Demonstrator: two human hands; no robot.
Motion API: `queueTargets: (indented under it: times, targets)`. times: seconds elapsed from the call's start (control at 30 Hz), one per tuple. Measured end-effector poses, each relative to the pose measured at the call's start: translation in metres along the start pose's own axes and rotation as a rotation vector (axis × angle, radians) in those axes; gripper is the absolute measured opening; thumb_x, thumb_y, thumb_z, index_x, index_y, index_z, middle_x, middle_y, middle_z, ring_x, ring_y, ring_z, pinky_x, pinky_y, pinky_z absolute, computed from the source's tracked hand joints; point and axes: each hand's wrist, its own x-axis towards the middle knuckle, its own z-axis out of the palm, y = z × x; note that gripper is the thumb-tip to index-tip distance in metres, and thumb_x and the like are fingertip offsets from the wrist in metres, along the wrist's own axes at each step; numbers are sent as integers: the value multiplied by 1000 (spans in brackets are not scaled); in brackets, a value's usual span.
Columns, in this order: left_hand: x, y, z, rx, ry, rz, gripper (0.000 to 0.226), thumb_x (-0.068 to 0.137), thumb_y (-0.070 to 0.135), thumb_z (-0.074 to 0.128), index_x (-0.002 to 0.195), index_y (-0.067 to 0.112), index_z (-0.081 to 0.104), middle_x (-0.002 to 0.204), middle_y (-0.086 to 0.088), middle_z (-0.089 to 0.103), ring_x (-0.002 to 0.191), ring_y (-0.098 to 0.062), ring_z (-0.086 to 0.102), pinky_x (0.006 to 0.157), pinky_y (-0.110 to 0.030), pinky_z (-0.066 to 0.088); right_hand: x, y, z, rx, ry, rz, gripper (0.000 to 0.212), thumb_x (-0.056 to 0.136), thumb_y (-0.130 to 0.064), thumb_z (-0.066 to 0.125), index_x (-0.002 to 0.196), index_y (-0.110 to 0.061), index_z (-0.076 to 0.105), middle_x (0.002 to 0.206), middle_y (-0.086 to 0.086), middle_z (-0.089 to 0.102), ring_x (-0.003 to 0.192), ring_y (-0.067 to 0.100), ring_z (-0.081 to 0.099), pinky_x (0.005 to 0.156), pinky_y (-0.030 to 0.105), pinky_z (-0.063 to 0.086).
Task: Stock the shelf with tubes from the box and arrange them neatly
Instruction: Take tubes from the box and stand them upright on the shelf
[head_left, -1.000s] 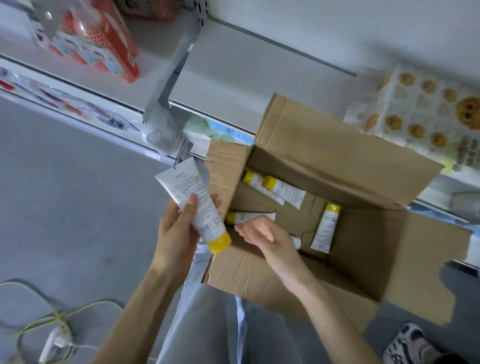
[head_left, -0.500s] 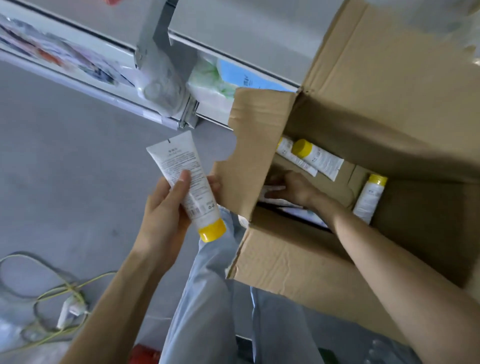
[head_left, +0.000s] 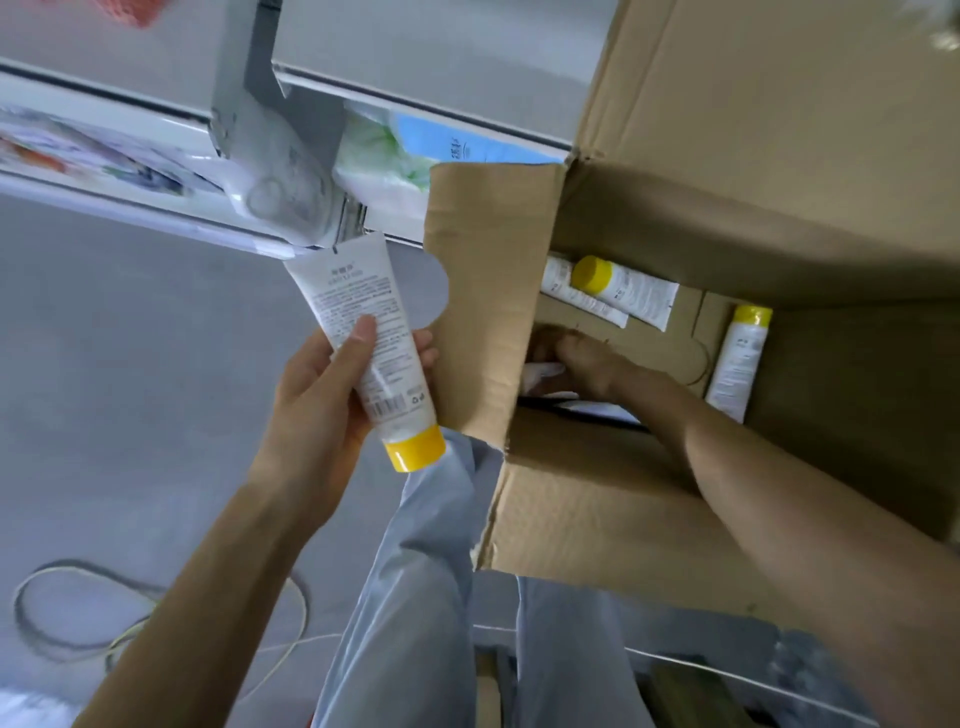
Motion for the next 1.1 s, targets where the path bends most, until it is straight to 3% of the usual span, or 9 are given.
queueTargets:
  times: [0.1, 0.23, 0.4, 0.5, 0.67, 0.8, 0.93, 1.03, 1.1]
  targets:
    - [0, 7, 2, 27, -19, 1, 28, 96, 24, 43, 116, 9, 55, 94, -14, 72, 88, -24, 70, 78, -39, 58, -8, 2, -2, -79, 20, -13, 54, 79, -41, 69, 123, -12, 55, 131, 13, 49, 122, 31, 45, 100, 33, 40]
    - [-1, 15, 7, 105, -53, 22, 27, 93, 23, 47, 113, 10, 57, 90, -10, 73, 83, -20, 71, 68, -31, 59, -30, -6, -23, 127, 162, -22, 49, 88, -28, 62, 133, -16, 47, 137, 6, 46, 125, 19, 42, 101, 25, 34]
    - [-12, 28, 17, 47, -131, 29, 46, 79, 22, 55, 122, 6, 55, 102, -12, 71, 92, -22, 69, 77, -30, 57, -89, -19, -54, 402, 399, 112, 27, 87, -25, 65, 105, -8, 53, 98, 9, 65, 89, 15, 61, 78, 31, 46]
    - [-32, 37, 28, -50, -179, 28, 45, 78, 18, 56, 123, 9, 55, 106, -13, 70, 96, -25, 68, 77, -29, 57, -139, -46, -77, 798, 620, 64, 17, 88, -8, 60, 95, -20, 50, 91, -3, 62, 79, -8, 61, 75, 16, 48]
    - [-93, 46, 54, -140, -209, 43, 45, 82, 12, 55, 126, 9, 53, 109, -16, 67, 90, -25, 70, 75, -32, 58, -240, -106, -113, 1206, 934, -5, 44, 88, -2, 58, 119, -31, 43, 98, 0, 59, 84, 3, 65, 66, 24, 57]
    - [-147, 63, 65, -143, -219, 85, 37, 86, 9, 52, 123, 13, 55, 109, -13, 69, 95, -23, 69, 76, -32, 58, -313, -149, -126, 1429, 1092, 45, 23, 87, -9, 62, 104, -19, 51, 99, 10, 60, 89, 20, 65, 61, 25, 56]
    - [-193, 90, 64, -74, -211, 179, 37, 85, 13, 57, 122, 16, 57, 114, -7, 68, 101, -18, 66, 79, -33, 55, -364, -186, -134, 1906, 893, 2, 45, 78, -18, 71, 115, 1, 55, 116, 18, 65, 98, 23, 68, 72, 27, 58]
    - [-216, 120, 64, -54, -196, 281, 30, 88, 9, 55, 117, 17, 60, 108, -4, 71, 98, -20, 66, 83, -36, 50, -388, -216, -149, 2236, 544, -105, 103, 19, -18, 98, 115, -8, 62, 105, 13, 70, 95, 23, 65, 77, 30, 53]
    - [-228, 146, 62, -51, -178, 357, 29, 89, 9, 55, 117, 17, 60, 109, -4, 70, 100, -23, 65, 83, -36, 51, -398, -235, -161, 2295, 462, -165, 116, 4, -8, 95, 116, -6, 61, 102, 16, 70, 96, 25, 60, 78, 33, 47]
